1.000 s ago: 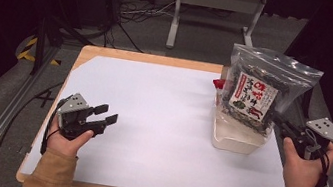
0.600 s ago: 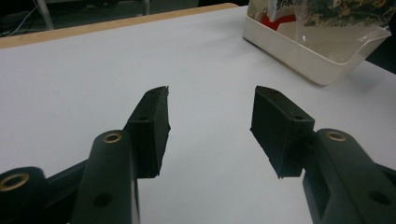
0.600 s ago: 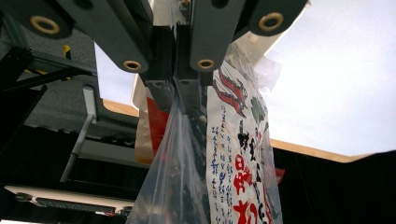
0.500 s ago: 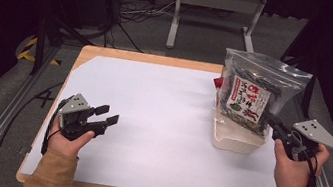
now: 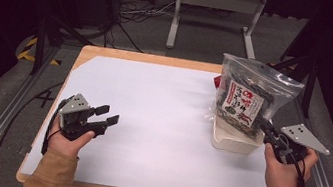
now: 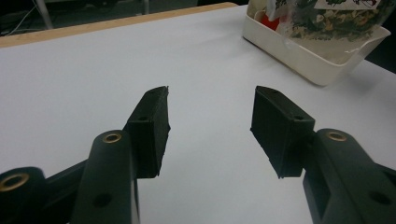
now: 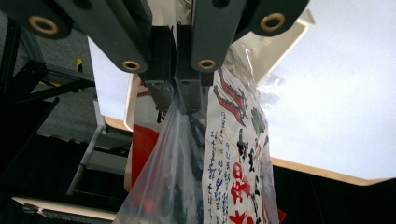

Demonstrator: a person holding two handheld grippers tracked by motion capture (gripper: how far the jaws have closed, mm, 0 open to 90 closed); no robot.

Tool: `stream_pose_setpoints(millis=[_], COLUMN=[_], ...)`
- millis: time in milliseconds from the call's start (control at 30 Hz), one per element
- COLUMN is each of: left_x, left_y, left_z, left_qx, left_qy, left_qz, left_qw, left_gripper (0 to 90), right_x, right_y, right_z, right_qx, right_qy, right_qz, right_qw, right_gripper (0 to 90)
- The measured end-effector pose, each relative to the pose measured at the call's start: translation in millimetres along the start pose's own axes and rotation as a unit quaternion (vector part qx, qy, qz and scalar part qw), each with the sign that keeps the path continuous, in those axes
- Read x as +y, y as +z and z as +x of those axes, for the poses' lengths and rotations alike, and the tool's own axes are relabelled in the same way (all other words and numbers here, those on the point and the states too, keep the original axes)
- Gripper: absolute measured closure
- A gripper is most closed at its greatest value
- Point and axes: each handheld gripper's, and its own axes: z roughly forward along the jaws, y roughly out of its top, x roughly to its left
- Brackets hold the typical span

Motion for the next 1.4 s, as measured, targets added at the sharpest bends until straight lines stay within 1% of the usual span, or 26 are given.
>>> stream_pose_setpoints(millis=[67, 133, 267, 367, 433, 633, 700, 733, 833, 867, 933, 1000, 1100, 1233, 1300, 1400], left_x=[0.0, 0.0, -0.1, -0.1, -0.1, 0.5, 0.6, 0.7, 1.6, 1.8, 2.3, 2.7, 2.7, 2.2, 2.0, 2.2], left_y=[0.1, 0.2, 0.8, 1.2, 1.7, 2.6, 3.3, 4.5, 6.4, 6.6, 7.2, 7.9, 8.2, 8.7, 9.2, 9.9], left_z=[0.1, 0.0, -0.1, 0.1, -0.2, 0.3, 0.5, 0.4, -0.4, -0.8, -0.8, -0.8, -0.6, 0.0, -0.1, -0.5], left_qx=[0.000, 0.000, -0.001, -0.002, -0.003, -0.005, -0.005, -0.007, -0.010, -0.011, -0.011, -0.012, -0.014, -0.014, -0.016, -0.015], left_qy=[0.001, 0.001, 0.000, 0.001, 0.000, 0.001, 0.000, 0.000, 0.004, 0.003, 0.005, 0.005, 0.005, 0.002, 0.003, 0.007], left_qz=[0.001, 0.001, 0.002, 0.002, 0.003, 0.003, 0.003, 0.003, 0.005, 0.006, 0.004, 0.004, 0.006, 0.007, 0.009, 0.011], left_qw=[1.0000, 1.0000, 1.0000, 1.0000, 1.0000, 1.0000, 1.0000, 1.0000, 0.9999, 0.9999, 0.9999, 0.9999, 0.9999, 0.9999, 0.9998, 0.9998], left_gripper=[47.0, 46.9, 46.8, 46.8, 46.7, 46.7, 46.6, 46.6, 46.4, 46.4, 46.3, 46.3, 46.2, 45.9, 45.8, 45.7], right_x=[-2.8, -6.5, -11.1, -14.6, -16.7, -15.5, -14.4, -14.0, -13.1, -12.8, -12.6, -12.7, -12.4, -6.5, -4.8, -6.1], right_y=[-0.8, -1.0, -3.3, -5.3, -7.3, -12.2, -12.7, -12.2, -6.6, -4.8, -3.3, 2.3, 6.0, -1.9, -6.2, -11.3], right_z=[2.7, 5.0, 6.5, 7.5, 8.7, 8.2, 9.2, 10.0, 14.9, 15.5, 16.1, 17.0, 15.2, 8.5, 4.6, 3.2], right_qx=[-0.003, -0.005, -0.003, -0.004, 0.000, -0.006, -0.010, -0.010, -0.012, -0.007, -0.004, 0.001, 0.004, -0.009, -0.008, -0.007], right_qy=[0.001, -0.004, -0.001, 0.000, 0.003, 0.013, 0.010, 0.010, 0.000, -0.001, 0.001, 0.002, 0.000, 0.003, 0.007, 0.011], right_qz=[0.004, 0.008, 0.010, 0.018, 0.023, 0.022, 0.022, 0.023, 0.030, 0.033, 0.033, 0.042, 0.046, 0.041, 0.039, 0.038], right_qw=[1.0000, 0.9999, 0.9999, 0.9998, 0.9997, 0.9997, 0.9997, 0.9996, 0.9995, 0.9994, 0.9994, 0.9991, 0.9989, 0.9991, 0.9992, 0.9992], right_gripper=[87.6, 87.5, 87.4, 87.4, 87.4, 87.4, 87.5, 87.5, 87.4, 87.4, 87.4, 87.4, 87.5, 87.6, 87.5, 87.5])
